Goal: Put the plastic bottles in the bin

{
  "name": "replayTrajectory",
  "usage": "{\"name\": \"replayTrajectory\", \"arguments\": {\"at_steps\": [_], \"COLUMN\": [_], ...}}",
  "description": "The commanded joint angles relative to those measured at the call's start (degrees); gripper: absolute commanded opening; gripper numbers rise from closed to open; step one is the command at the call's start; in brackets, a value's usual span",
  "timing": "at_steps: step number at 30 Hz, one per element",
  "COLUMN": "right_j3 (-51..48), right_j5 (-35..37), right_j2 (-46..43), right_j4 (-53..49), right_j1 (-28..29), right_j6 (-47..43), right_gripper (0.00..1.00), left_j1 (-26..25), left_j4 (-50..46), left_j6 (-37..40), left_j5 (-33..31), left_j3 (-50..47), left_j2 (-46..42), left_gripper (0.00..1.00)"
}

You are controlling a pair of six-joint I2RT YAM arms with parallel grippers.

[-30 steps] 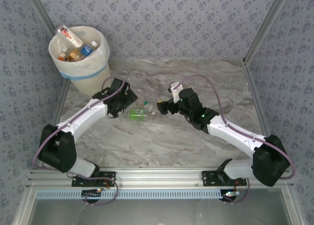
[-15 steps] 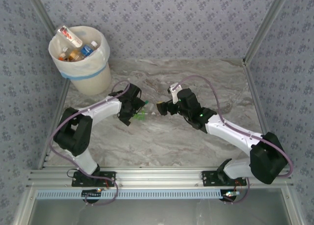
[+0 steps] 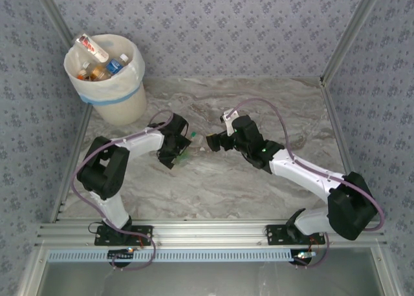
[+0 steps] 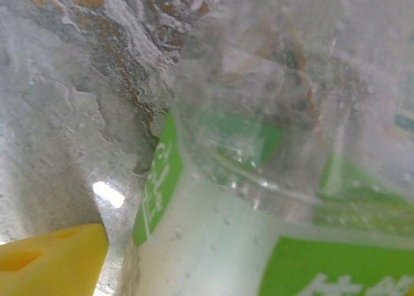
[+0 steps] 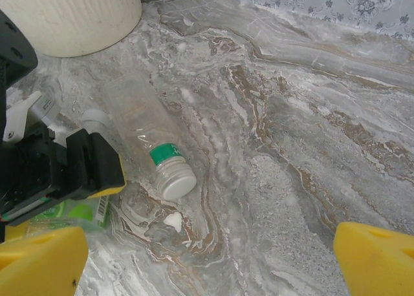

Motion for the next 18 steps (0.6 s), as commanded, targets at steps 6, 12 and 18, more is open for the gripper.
{"name": "replayTrajectory", "arguments": {"at_steps": [6, 12, 18], "right_j3": [2.40, 2.71, 3.75], "right_j5": [0.75, 0.99, 0.27], "right_j2": [1.01, 1.66, 1.45], "right_j4": [-0.83, -0.71, -1.22], "right_j1": [0.37, 0.48, 0.56], "right_j6": [0.65, 0.60, -0.32], "right_gripper": [1.00, 1.00, 1.00], "left_j1": [0.68, 0.73, 0.74], "left_j4": [8.62, 13.94, 12.27], "left_j6": [18.13, 27.50, 31.09], "left_j5": [-8.29, -8.39, -9.23], "left_j3": [-4.95, -8.41, -8.61], "left_j2": [-3.52, -5.45, -4.80], "left_gripper": [0.77, 0.67, 0.54]}}
